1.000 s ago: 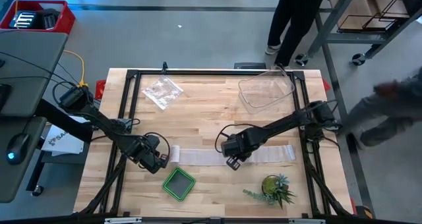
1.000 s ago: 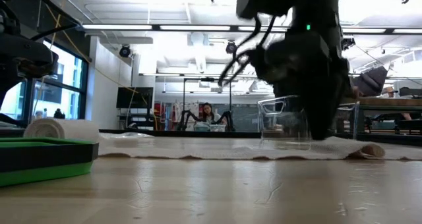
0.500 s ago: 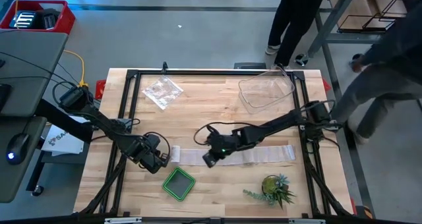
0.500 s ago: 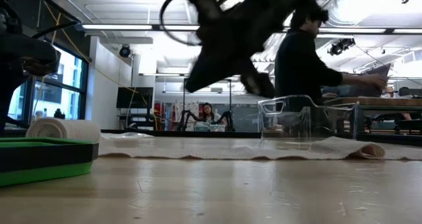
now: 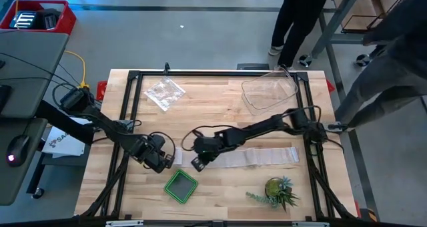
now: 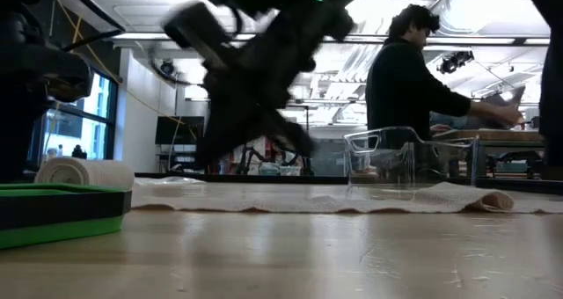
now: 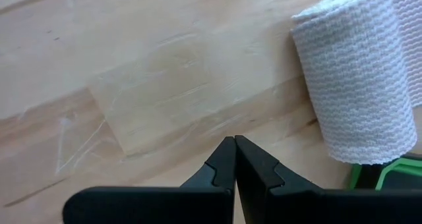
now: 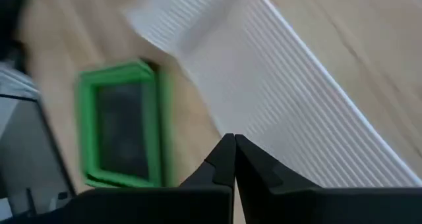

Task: Roll bandage
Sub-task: Roll the white bandage

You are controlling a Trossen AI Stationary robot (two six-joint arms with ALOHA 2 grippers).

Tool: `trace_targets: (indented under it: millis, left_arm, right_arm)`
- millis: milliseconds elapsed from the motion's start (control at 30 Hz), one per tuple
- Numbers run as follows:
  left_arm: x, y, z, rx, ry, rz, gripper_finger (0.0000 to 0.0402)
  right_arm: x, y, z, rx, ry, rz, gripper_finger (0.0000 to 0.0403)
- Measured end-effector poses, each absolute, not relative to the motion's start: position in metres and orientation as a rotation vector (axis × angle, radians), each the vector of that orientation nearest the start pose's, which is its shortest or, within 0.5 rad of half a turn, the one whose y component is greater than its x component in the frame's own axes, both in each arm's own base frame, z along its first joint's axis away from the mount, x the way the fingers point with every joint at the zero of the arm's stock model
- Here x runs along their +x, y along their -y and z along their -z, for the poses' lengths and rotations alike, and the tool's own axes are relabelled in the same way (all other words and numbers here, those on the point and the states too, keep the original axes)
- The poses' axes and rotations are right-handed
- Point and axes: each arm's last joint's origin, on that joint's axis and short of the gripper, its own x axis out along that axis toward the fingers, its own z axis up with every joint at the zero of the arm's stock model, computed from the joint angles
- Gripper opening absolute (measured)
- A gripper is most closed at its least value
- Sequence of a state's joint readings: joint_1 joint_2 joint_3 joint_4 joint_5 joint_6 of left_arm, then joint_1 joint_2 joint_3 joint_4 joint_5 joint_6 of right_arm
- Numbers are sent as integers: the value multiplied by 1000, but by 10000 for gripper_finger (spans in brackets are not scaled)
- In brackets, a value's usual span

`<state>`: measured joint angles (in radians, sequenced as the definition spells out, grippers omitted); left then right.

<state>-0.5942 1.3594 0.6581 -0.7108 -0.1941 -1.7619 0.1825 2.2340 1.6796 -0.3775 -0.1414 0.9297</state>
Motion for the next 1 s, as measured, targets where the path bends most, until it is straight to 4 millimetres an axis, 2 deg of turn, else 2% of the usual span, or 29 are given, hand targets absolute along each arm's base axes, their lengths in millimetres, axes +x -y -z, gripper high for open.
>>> trace_targets:
  millis: [100,200,267,367,500,767,1000]
  left_arm:
    - [174,110,-154,-934,-1128,-817,0]
    - [174,111,-154,-942,-1137,-811,0]
    - [174,111,-154,-942,-1141,-810,0]
    - [174,111,-154,-942,-1140,-810,0]
    - [174,111,-154,-942,-1140,-810,0]
    - [174,111,-154,-938,-1133,-812,0]
    - [174,111,-154,-938,-1129,-813,0]
  right_arm:
    - [487,-92,-155,805,-1014,167,0]
    - [491,-91,-139,765,-1100,212,0]
    - [492,-91,-141,740,-1111,213,0]
    - [492,-90,-148,716,-1110,201,0]
    - [490,-90,-141,697,-1145,222,0]
    - [489,-85,-147,668,-1135,231,0]
    - [485,-82,-136,664,-1173,221,0]
